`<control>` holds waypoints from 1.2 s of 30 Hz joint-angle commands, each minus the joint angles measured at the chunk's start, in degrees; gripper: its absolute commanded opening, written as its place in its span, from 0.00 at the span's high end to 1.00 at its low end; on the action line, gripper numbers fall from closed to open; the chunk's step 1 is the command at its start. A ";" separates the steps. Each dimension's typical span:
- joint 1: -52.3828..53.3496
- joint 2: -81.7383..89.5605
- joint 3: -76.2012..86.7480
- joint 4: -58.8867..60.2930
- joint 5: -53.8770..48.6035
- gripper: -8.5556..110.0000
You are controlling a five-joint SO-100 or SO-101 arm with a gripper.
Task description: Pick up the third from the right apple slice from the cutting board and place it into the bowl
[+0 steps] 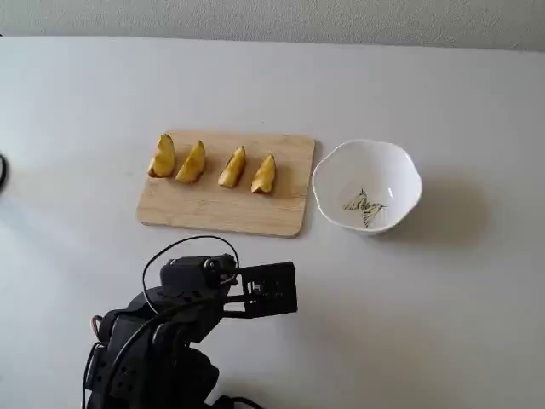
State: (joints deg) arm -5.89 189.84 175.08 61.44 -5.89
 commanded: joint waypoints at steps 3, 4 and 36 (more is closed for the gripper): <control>0.35 0.62 -0.26 -1.23 -0.26 0.91; 0.35 0.62 -0.26 -1.23 -0.26 0.91; -8.17 0.70 -1.85 -4.39 -25.14 0.93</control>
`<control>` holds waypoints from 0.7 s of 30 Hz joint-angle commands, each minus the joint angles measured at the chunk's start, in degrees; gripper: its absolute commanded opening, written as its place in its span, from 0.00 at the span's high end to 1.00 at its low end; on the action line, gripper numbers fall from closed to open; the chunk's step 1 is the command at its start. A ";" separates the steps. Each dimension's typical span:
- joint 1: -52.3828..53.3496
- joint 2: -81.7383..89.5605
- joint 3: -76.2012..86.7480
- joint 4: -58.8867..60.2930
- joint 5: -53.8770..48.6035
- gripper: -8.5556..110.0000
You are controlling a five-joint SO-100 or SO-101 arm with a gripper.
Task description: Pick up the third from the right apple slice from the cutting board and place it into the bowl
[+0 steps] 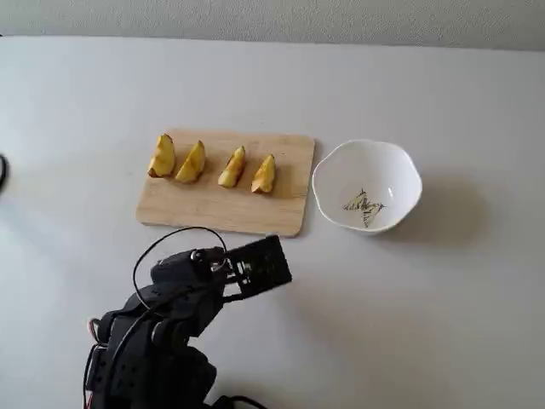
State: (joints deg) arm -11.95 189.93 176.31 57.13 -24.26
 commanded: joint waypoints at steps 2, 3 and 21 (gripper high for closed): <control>-3.52 0.09 -5.71 -0.26 -7.56 0.92; -4.48 -2.29 -7.91 -0.44 -9.49 0.92; -13.10 -99.49 -98.26 19.42 -16.00 0.66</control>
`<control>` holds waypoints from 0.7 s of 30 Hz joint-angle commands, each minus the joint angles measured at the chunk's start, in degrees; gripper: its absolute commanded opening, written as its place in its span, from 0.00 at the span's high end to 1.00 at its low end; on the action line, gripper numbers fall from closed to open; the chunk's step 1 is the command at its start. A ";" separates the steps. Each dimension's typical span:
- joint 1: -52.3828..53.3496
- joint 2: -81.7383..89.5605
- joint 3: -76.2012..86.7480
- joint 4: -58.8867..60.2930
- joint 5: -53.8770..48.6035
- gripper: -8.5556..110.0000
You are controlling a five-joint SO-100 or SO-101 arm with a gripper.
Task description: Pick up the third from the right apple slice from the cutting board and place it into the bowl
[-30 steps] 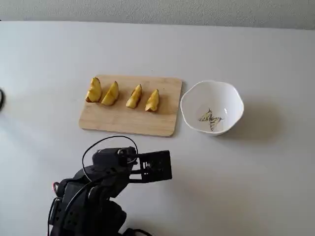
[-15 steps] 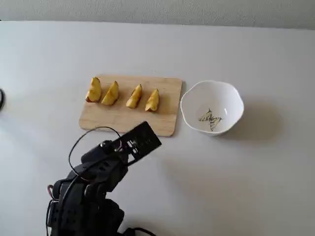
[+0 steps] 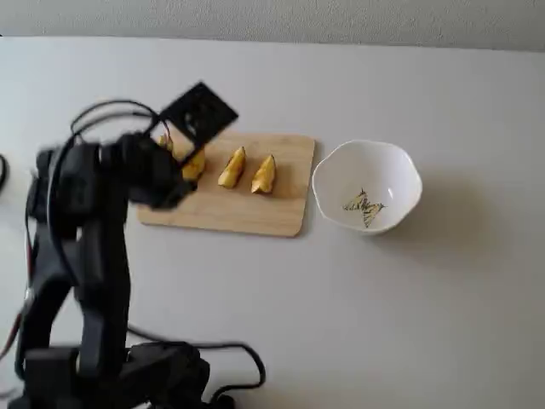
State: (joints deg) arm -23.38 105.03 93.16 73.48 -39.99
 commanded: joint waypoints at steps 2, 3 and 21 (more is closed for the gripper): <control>-1.93 -19.42 -19.34 3.08 0.09 0.66; -2.11 -21.45 -20.83 3.08 0.18 0.66; -2.55 -56.69 -60.64 14.85 1.67 0.67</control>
State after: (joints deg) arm -25.14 51.68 42.89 84.90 -39.29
